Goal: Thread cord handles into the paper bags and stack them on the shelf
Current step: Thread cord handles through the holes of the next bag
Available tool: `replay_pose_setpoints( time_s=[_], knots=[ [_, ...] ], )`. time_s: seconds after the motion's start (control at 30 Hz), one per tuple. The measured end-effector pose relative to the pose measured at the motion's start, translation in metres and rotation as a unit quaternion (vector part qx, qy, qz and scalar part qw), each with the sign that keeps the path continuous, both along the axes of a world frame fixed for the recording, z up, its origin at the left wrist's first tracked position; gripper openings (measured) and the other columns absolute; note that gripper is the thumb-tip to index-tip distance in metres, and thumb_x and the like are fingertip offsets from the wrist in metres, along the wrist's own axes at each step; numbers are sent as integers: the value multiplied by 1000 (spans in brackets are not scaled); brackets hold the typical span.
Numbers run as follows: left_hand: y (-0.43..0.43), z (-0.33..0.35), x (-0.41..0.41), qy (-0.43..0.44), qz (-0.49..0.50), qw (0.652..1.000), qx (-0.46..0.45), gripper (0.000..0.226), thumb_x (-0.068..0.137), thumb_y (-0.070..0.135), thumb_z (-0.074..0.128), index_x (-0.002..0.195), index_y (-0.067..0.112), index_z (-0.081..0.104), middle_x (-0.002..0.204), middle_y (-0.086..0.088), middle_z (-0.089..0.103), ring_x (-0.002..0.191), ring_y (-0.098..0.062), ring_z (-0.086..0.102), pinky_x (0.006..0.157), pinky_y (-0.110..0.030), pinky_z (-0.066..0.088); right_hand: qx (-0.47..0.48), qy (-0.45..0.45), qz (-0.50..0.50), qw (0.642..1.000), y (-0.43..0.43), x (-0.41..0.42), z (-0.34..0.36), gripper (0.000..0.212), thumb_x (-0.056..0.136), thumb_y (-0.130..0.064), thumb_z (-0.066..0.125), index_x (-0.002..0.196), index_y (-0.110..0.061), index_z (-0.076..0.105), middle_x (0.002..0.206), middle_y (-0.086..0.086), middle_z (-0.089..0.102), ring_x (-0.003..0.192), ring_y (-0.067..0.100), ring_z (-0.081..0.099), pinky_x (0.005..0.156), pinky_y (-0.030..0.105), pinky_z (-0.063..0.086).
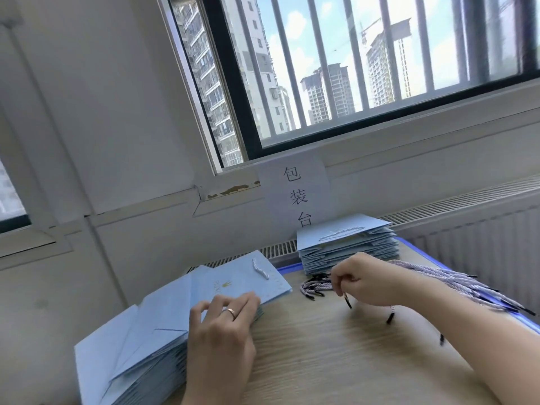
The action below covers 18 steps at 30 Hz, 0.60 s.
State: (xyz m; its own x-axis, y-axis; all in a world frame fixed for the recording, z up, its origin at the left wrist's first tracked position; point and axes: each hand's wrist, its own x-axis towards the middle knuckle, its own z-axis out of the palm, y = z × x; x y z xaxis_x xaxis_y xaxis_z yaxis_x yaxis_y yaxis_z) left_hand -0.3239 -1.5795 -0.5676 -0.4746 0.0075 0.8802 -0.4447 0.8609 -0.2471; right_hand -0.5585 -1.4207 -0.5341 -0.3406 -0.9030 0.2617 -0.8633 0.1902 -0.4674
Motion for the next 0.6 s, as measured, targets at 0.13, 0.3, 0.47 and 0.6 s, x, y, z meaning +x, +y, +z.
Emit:
replay_pose_setpoints(
  time_s=[0.13,0.3,0.47,0.6],
  knots=[
    [3,2,1,-17,-25,999,45,47,52,-7,77,92,18,75,91,13,71,74,-20,63,70,-34,42,45,16,-13,999,0,-1,-3,34,87,-5,44,70,-29,61,58,-12,52,49,-3,46,50,15,34],
    [5,9,6,-35,-24,994,98,65,60,4,70,123,19,64,89,7,52,76,-18,52,46,-29,43,54,14,-23,998,-1,-2,-3,37,87,-6,45,64,-32,57,57,-10,53,47,1,43,52,20,35],
    [6,34,12,128,-122,983,49,44,90,2,47,131,14,58,92,3,44,73,-19,48,64,-24,44,42,8,-27,999,-2,-3,-1,35,87,-7,44,63,-30,55,66,-10,57,55,-2,47,54,17,36],
    [29,70,11,258,-219,940,49,24,98,13,48,119,4,51,108,-3,48,96,-6,53,85,-11,41,37,-7,-24,999,-4,-8,-5,22,85,-21,41,68,-14,55,65,-6,53,57,9,40,57,28,34]
  ],
)
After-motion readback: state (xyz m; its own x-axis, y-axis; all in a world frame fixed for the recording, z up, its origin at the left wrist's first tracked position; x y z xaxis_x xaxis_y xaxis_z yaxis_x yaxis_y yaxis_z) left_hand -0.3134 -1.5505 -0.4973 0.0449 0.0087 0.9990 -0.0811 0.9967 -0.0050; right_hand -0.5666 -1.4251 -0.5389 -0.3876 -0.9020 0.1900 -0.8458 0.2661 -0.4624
